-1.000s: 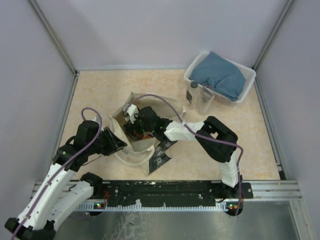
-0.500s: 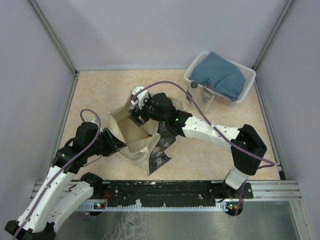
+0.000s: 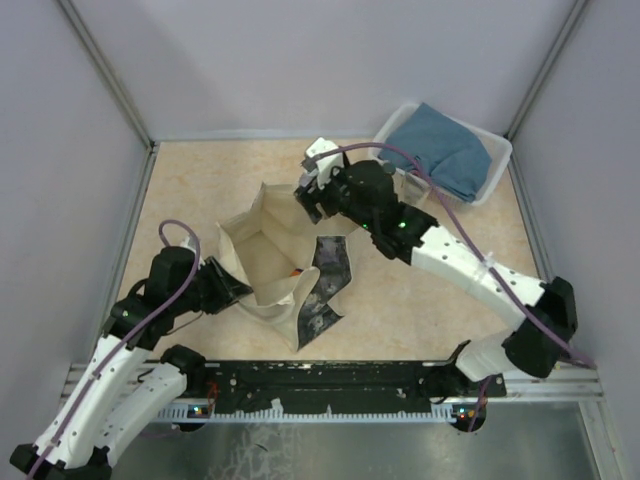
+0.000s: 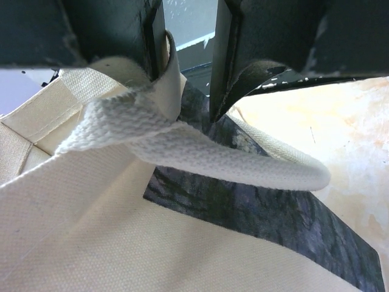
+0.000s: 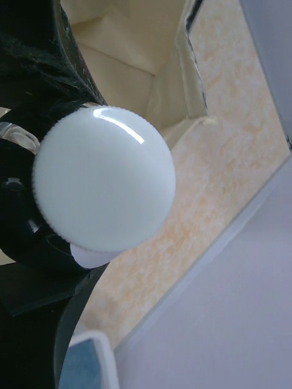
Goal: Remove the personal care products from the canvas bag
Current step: Take out the care product from the canvas bag, then place the care product at the center of the board.
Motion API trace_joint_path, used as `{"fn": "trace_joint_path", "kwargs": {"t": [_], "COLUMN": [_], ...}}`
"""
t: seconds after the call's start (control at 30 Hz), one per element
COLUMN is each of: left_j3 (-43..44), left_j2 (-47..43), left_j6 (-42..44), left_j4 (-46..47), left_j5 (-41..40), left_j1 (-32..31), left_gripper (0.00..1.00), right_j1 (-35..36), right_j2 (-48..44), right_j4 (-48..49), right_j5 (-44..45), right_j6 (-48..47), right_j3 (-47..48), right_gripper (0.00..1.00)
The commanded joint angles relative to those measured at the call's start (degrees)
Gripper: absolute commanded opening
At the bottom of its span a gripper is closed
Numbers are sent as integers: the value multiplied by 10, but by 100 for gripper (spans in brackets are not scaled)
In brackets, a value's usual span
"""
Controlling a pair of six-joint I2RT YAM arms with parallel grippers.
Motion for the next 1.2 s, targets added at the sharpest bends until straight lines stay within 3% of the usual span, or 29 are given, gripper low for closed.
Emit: {"fn": "trace_joint_path", "kwargs": {"t": [0.0,0.27,0.5,0.77,1.17], "left_j3": [-3,-11,24,86,48], "left_j2": [5,19,4,-33,-65], "left_j6": [8,12,13,28,9], "left_j4": [15,37,32,17,2], "left_j5": [8,19,-22,-111,-68], "left_j1": [1,1,1,1,1], "left_gripper": [37,37,36,39,39], "right_j1": [-27,-28,-44,-206,-283], "right_j2": [-114,-192,-244,-274,-275], "right_j4": [41,-18,-17,66,242], "right_j5": [66,162,227,133,106], "right_j6": [-42,-62,-21,80,108], "right_j3": [73,80,-18,-206,-399], "right_gripper": [0,0,0,0,0]}}
